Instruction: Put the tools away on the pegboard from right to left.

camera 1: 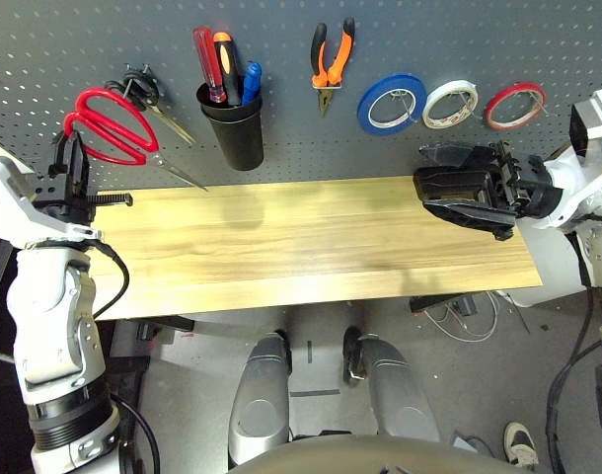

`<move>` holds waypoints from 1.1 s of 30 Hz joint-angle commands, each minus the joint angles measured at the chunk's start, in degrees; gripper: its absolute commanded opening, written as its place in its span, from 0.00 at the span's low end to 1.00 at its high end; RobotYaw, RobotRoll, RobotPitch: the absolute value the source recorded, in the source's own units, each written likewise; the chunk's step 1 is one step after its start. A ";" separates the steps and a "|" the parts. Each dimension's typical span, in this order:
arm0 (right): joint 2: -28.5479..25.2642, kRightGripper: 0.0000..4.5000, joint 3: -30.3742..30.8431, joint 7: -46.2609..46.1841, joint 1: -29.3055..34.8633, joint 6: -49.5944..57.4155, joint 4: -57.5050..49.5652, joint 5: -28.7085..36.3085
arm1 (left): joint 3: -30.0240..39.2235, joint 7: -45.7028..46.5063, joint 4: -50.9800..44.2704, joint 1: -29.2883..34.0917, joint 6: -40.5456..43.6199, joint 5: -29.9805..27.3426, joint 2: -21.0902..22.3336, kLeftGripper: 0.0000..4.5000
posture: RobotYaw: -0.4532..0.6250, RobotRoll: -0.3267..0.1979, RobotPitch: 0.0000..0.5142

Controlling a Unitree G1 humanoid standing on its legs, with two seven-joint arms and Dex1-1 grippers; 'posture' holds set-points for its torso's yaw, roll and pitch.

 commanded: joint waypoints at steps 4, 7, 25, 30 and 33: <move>0.25 1.00 -0.75 -1.01 0.99 0.37 -2.03 0.42 | -1.23 1.34 6.33 -3.58 -2.23 1.56 0.02 0.00 | 0.46 0.62 0.32; 0.42 1.00 -0.73 -1.48 1.13 0.51 -2.60 0.53 | -1.56 1.88 9.36 -5.50 -3.19 2.19 0.15 0.00 | 0.45 0.62 0.32; 0.70 1.00 -1.52 -4.74 3.34 0.51 -6.07 1.14 | -5.27 3.64 23.51 -13.22 -8.18 3.94 -0.88 0.00 | 0.41 0.62 0.29; 0.90 1.00 -1.44 -5.15 3.97 0.15 -6.42 1.09 | -5.92 3.93 24.30 -13.56 -8.44 3.85 -1.04 0.00 | 0.40 0.62 0.28; 1.16 1.00 -1.24 -5.21 3.82 0.00 -6.24 1.00 | -6.11 4.10 24.73 -13.75 -8.38 3.90 -1.07 0.00 | 0.41 0.62 0.29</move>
